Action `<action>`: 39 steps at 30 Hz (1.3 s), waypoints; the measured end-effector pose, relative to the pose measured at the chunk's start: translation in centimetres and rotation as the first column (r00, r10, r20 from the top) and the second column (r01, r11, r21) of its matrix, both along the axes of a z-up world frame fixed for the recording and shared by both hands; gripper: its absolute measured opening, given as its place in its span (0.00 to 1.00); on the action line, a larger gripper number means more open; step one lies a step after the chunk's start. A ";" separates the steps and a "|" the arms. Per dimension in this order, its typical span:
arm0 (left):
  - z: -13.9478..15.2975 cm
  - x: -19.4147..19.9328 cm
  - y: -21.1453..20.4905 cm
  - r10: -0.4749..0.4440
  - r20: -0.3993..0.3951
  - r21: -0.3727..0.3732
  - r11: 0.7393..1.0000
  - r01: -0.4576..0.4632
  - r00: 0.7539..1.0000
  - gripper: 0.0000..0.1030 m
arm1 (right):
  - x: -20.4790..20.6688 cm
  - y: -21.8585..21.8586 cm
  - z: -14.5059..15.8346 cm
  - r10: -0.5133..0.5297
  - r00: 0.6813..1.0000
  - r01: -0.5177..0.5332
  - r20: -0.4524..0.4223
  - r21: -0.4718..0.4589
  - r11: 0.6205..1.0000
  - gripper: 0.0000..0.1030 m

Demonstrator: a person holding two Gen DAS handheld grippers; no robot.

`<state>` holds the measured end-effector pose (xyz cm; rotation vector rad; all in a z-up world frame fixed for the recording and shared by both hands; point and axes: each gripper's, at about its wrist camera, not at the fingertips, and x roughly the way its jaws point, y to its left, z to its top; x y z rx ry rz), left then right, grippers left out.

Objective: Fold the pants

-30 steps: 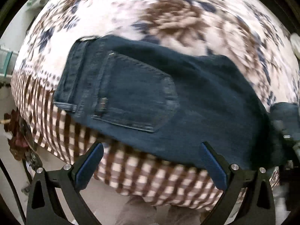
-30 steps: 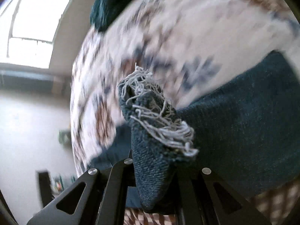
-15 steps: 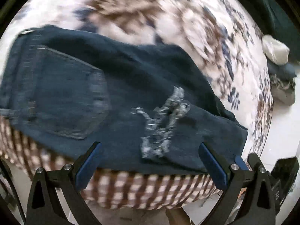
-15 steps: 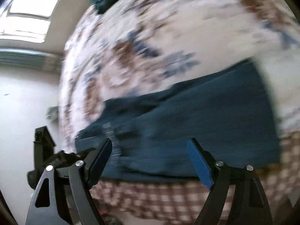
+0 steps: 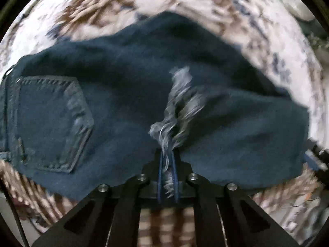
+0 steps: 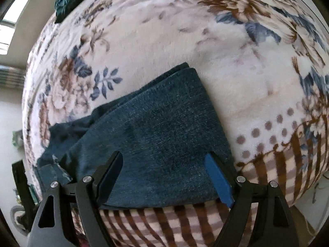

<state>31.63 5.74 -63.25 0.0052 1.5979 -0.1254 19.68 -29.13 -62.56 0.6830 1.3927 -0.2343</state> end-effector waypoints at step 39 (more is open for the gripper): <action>0.8 -6.3 28.7 0.836 0.138 -0.292 0.547 -0.785 0.531 0.61 | 11.5 31.2 -2.3 0.478 0.749 -0.658 -0.458 -0.430 0.619 0.81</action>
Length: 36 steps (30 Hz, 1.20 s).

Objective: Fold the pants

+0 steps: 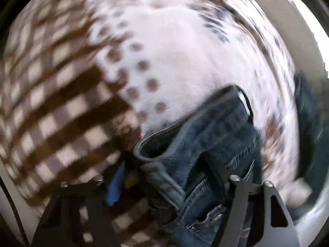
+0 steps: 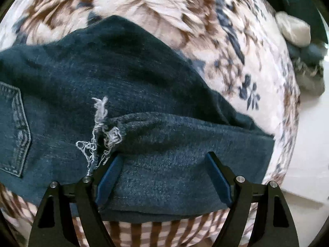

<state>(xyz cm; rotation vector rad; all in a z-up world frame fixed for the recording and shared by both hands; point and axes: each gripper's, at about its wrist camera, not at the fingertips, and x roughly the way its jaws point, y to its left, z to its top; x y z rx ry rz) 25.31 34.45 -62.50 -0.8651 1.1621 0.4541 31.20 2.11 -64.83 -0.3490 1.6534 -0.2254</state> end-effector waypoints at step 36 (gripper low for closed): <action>17.8 0.8 -23.9 -0.523 0.198 0.411 0.812 0.414 0.829 0.22 | -3.4 -18.3 6.5 -0.209 0.964 0.181 0.165 0.173 0.968 0.81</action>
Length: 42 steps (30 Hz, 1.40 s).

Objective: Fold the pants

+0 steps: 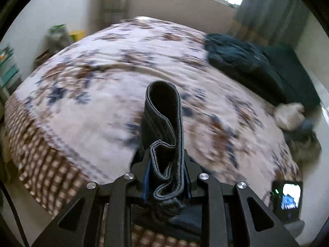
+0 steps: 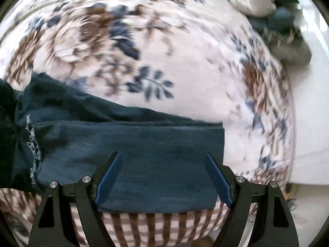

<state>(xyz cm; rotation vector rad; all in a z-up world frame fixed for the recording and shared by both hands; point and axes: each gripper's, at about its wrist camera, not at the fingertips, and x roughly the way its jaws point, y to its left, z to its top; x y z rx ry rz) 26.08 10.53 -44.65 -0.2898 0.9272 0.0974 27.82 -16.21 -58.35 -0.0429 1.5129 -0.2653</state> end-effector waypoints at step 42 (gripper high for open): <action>-12.6 4.0 -4.4 -0.028 -0.422 0.143 0.985 0.097 0.906 0.99 | 1.5 -11.1 -8.1 -0.162 0.961 0.275 -0.224 0.709 0.650 0.68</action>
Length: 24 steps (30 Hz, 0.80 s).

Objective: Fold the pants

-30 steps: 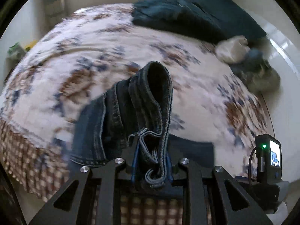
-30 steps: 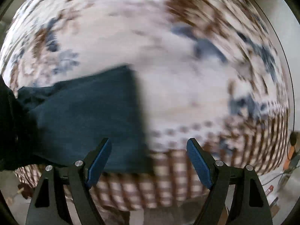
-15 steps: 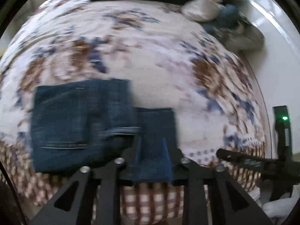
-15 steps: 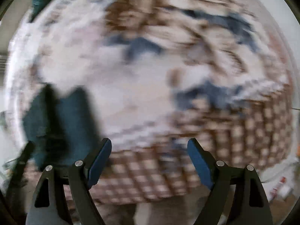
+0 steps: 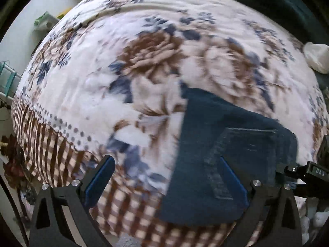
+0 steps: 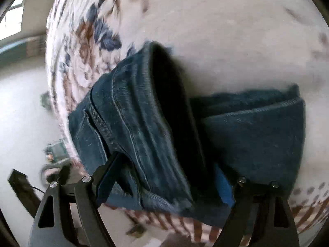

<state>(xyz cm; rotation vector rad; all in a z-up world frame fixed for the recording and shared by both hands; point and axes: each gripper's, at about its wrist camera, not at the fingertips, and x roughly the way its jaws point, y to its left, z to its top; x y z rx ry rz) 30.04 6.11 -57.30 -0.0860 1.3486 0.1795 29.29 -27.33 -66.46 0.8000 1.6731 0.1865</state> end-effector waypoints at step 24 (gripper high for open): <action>-6.1 7.1 -7.1 -0.129 -0.114 -0.302 0.949 0.089 0.985 0.98 | -9.6 -15.2 6.3 -0.264 0.961 0.275 0.080 -0.223 0.935 0.84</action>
